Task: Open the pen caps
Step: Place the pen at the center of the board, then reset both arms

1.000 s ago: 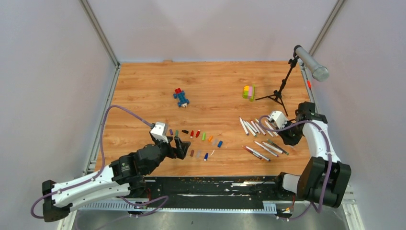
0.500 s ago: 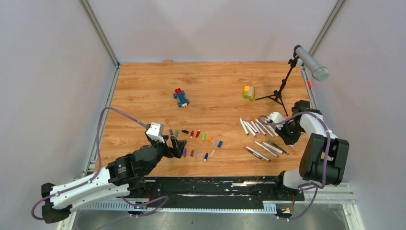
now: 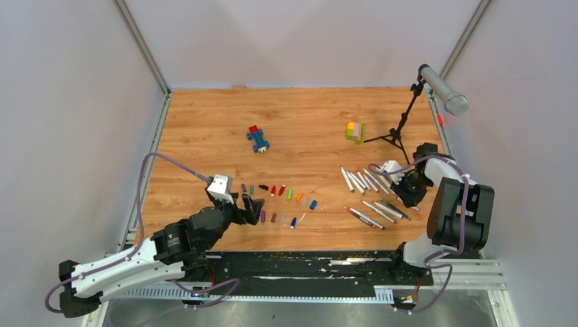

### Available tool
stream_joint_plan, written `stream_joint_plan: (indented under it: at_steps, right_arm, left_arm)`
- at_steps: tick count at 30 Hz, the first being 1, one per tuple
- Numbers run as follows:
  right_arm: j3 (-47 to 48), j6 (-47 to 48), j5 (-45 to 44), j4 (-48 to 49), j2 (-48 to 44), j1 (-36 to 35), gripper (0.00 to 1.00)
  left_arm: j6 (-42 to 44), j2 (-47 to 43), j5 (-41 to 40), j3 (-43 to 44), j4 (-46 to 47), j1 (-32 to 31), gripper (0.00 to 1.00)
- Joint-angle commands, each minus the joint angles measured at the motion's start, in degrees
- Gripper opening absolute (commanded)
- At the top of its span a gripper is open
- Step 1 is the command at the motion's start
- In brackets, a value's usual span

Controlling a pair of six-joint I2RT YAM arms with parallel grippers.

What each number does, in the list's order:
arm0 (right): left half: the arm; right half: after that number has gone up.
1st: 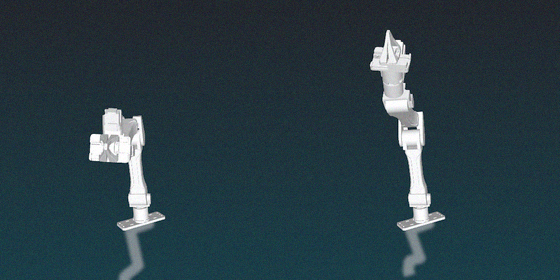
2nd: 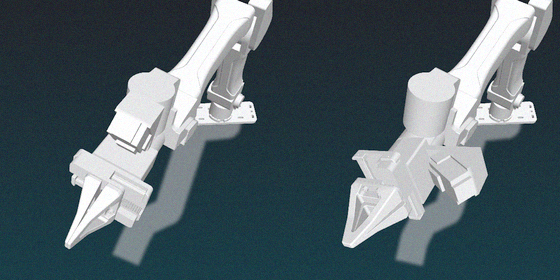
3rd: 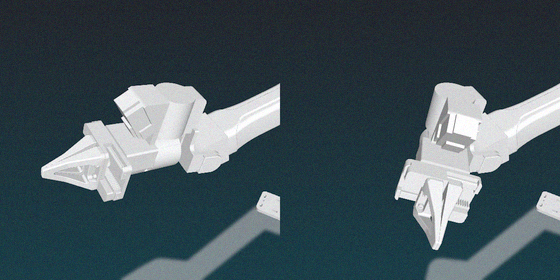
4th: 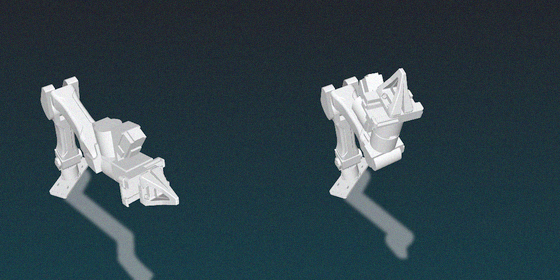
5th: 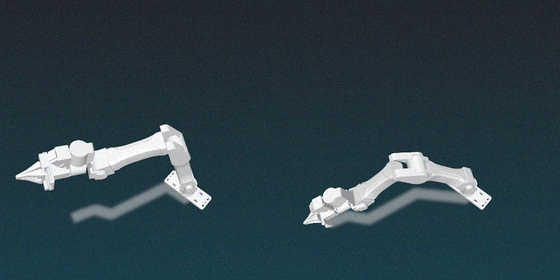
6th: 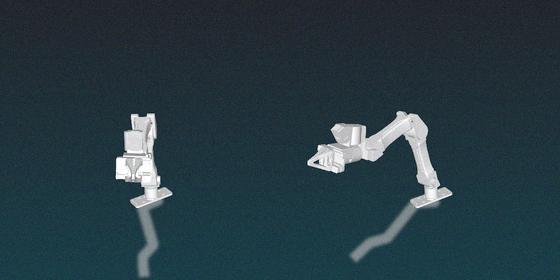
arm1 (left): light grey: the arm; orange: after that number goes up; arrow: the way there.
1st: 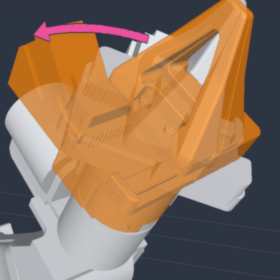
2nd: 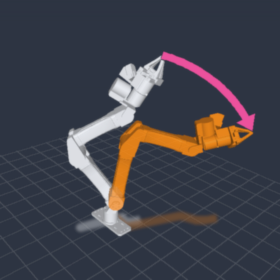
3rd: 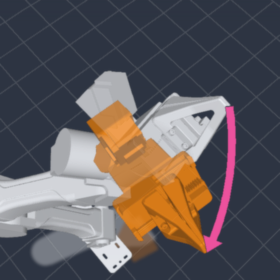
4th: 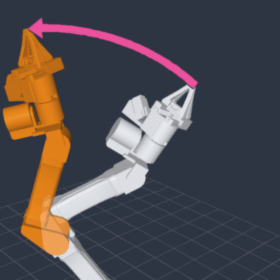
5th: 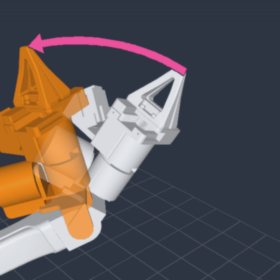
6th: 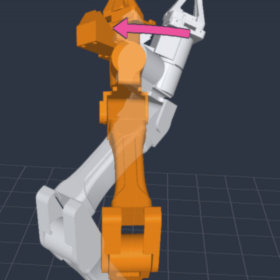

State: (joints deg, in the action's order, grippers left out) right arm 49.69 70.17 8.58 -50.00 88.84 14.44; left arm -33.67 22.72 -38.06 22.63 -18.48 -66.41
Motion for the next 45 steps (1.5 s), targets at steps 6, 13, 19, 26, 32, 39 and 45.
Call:
stream_joint_plan:
  at_steps: [6,13,19,26,32,39,45]
  right_arm:
    - [4.8,-1.5,4.5,-3.3,-4.2,0.2,0.25]
    - [4.6,-2.2,10.9,-6.0,-9.9,0.1,0.26]
    - [4.0,-2.4,16.6,-8.5,-15.8,0.1,0.26]
    - [4.3,-4.1,26.5,-10.6,-22.6,-0.2,0.27]
    - [4.9,-9.3,37.1,-8.9,-27.0,-0.5,0.32]
    - [5.4,-17.9,49.8,-5.2,-29.2,-1.4,0.50]
    - [8.4,-22.6,56.8,-5.7,-30.7,-1.5,0.65]
  left_arm:
    - [1.0,0.4,-0.8,1.3,0.6,-0.1,1.00]
    - [1.7,1.5,0.1,3.3,0.1,-0.1,1.00]
    - [2.5,3.6,0.2,6.2,-0.7,-0.1,1.00]
    - [2.9,9.8,7.4,9.3,-0.7,6.9,1.00]
    - [3.7,14.1,23.9,11.1,0.7,25.3,1.00]
    - [1.5,18.3,41.5,15.3,0.6,47.6,1.00]
    - [3.9,17.7,39.3,25.4,-5.7,50.7,1.00]
